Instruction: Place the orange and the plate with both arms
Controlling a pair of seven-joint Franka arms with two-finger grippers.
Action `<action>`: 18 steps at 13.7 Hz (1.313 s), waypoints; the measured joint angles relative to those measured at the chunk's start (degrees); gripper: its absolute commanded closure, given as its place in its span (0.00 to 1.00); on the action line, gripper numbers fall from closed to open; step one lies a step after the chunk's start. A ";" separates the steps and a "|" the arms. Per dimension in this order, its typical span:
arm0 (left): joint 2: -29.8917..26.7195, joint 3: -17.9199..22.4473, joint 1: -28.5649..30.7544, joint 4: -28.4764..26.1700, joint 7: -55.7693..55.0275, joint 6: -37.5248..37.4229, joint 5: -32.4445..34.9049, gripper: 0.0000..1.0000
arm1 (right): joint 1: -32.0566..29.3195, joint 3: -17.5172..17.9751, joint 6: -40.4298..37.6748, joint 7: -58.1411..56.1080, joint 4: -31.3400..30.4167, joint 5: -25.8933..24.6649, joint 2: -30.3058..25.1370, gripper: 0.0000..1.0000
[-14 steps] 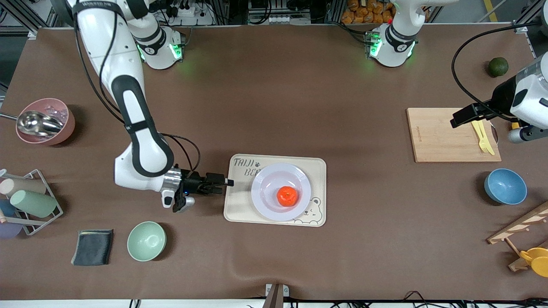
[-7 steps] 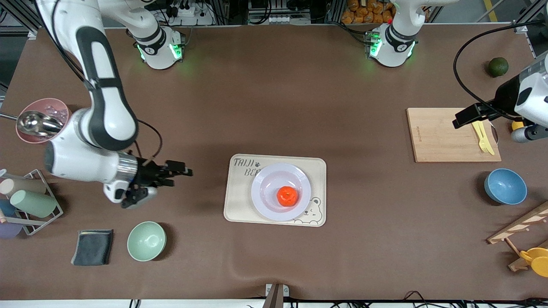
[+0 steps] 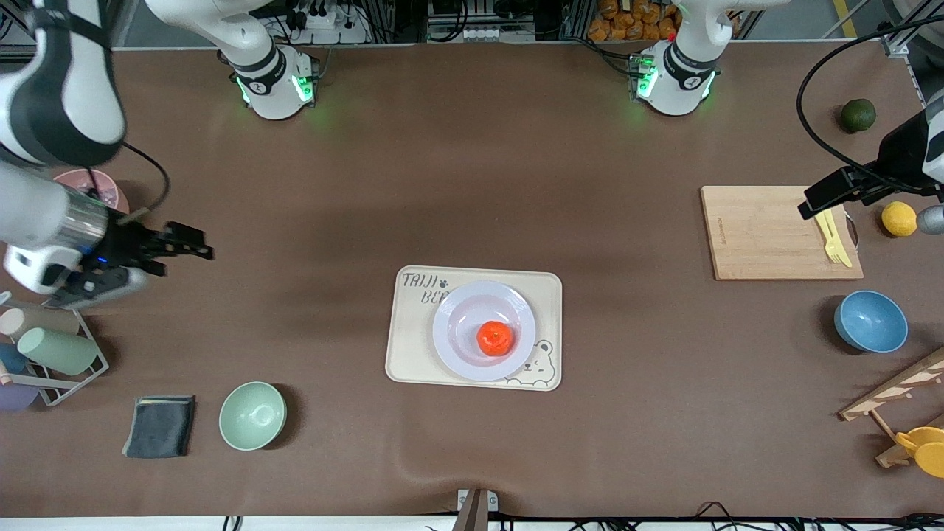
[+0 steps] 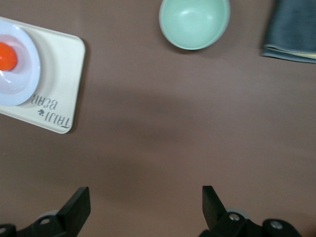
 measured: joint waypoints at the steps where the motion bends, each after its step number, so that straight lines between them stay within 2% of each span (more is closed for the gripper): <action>1: 0.04 -0.01 -0.03 0.00 0.00 0.00 0.00 0.00 | -4.06 3.62 -1.06 1.96 0.00 -2.75 -2.48 0.00; 3: 0.09 0.00 -0.01 0.00 0.00 0.00 0.00 0.00 | -8.55 7.76 -3.54 4.83 -0.02 -7.21 -7.34 0.00; 6: 0.22 0.08 0.08 0.00 0.00 0.00 0.00 0.00 | -11.57 8.65 -7.90 6.45 0.37 -9.83 -11.88 0.00; 10: 0.24 0.12 0.07 0.00 0.00 -0.26 0.00 0.00 | -14.14 8.86 -13.81 12.21 3.05 -9.83 -12.43 0.00; 18: 0.22 0.27 0.09 0.11 0.00 -3.98 2.61 0.00 | -13.10 11.01 -14.96 18.33 4.10 -9.84 -12.41 0.00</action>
